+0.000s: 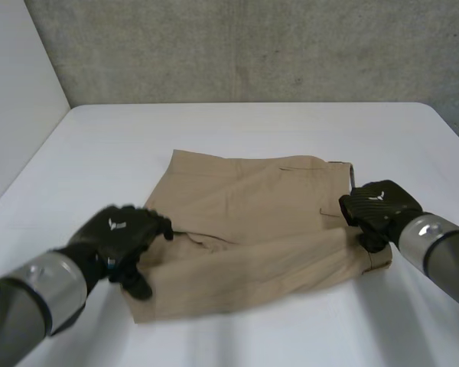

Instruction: Fold the shorts.

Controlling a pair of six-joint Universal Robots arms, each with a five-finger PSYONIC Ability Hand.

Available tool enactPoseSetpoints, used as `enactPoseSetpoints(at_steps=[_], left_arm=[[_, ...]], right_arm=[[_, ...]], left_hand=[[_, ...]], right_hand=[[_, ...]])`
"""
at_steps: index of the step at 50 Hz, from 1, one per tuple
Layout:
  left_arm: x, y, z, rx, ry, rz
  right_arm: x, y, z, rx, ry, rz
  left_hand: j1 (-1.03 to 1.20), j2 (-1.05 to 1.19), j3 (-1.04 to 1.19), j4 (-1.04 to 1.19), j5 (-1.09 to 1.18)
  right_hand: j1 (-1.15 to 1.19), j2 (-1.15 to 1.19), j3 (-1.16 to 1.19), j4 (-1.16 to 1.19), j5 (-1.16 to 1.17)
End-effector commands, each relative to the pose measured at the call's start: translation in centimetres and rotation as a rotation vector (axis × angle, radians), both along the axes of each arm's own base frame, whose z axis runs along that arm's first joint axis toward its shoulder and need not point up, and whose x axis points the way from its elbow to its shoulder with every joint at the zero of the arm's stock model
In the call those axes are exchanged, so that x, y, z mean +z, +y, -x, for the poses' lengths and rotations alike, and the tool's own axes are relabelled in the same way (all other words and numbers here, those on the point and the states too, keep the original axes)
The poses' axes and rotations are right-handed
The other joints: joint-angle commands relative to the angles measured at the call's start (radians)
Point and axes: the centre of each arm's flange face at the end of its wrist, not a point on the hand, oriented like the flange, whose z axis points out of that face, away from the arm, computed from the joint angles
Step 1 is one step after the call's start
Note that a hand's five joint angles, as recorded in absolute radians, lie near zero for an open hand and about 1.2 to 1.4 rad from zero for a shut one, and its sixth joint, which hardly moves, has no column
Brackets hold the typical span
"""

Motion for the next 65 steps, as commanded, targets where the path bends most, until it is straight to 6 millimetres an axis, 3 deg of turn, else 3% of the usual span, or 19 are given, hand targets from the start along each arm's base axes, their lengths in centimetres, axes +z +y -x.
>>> enactPoseSetpoints(at_steps=[1, 10, 11, 13, 19, 23, 24, 31, 32, 41, 65], left_arm=[[-2.1, 1.5, -1.1, 0.044, -0.003, -0.095], [-2.3, 0.5, -1.0, 0.075, 0.054, -0.062], [-2.4, 0.3, -0.9, 0.075, 0.058, -0.054], [-3.7, -0.6, -0.6, 0.084, 0.05, -0.056], [-5.8, -1.9, -0.7, 0.133, 0.002, -0.059], [-6.8, -2.2, -0.8, 0.148, -0.018, -0.086], [-6.8, -2.3, -0.7, 0.148, -0.018, -0.086], [-6.5, -2.4, -0.6, 0.144, -0.011, -0.077], [-6.0, -2.1, -0.4, 0.137, -0.006, -0.061], [-3.6, -1.4, -0.4, 0.127, 0.042, 0.014], [-6.4, -1.6, 0.0, 0.118, -0.019, -0.068]], right_arm=[[-0.3, -0.7, -1.3, -0.018, 0.021, 0.015], [-0.9, -0.2, -1.6, -0.008, 0.022, -0.008], [-0.9, -0.2, -1.6, -0.008, 0.022, -0.008], [-1.1, -0.1, -1.4, -0.017, 0.016, -0.02], [-1.2, 0.5, -0.8, -0.028, 0.02, -0.031], [-1.0, 1.2, -0.6, -0.022, 0.027, -0.029], [-1.0, 1.4, -0.6, -0.018, 0.025, -0.031], [-1.3, 1.7, -0.6, -0.004, 0.018, -0.028], [-1.4, 1.7, -0.6, -0.004, 0.018, -0.028], [-1.2, 1.3, -0.7, -0.016, 0.013, 0.007], [-1.3, 0.6, 0.1, -0.067, 0.019, 0.036]], left_hand=[[0.029, 0.041, 0.035, 0.05, 0.052], [0.056, 0.067, 0.061, 0.077, 0.079], [0.108, 0.12, 0.114, 0.129, 0.131], [0.526, 0.538, 0.532, 0.547, 0.55], [0.749, 0.76, 0.754, 0.769, 0.772], [0.614, 0.626, 0.62, 0.635, 0.637], [0.375, 0.387, 0.381, 0.396, 0.398], [0.299, 0.311, 0.305, 0.32, 0.323], [0.18, 0.192, 0.186, 0.201, 0.203], [0.112, 0.123, 0.117, 0.133, 0.135], [0.126, 0.137, 0.132, 0.147, 0.149]], right_hand=[[0.48, 0.217, 0.21, 0.204, 0.256], [0.48, 0.217, 0.21, 0.204, 0.256], [0.48, 0.217, 0.21, 0.204, 0.256], [0.48, 0.217, 0.21, 0.204, 0.256], [0.48, 0.217, 0.21, 0.204, 0.256], [0.48, 0.217, 0.21, 0.204, 0.256], [0.48, 0.217, 0.21, 0.204, 0.256], [0.48, 0.217, 0.21, 0.204, 0.256], [0.48, 0.217, 0.21, 0.204, 0.256], [0.48, 0.217, 0.21, 0.204, 0.256], [0.48, 0.217, 0.21, 0.204, 0.256]])
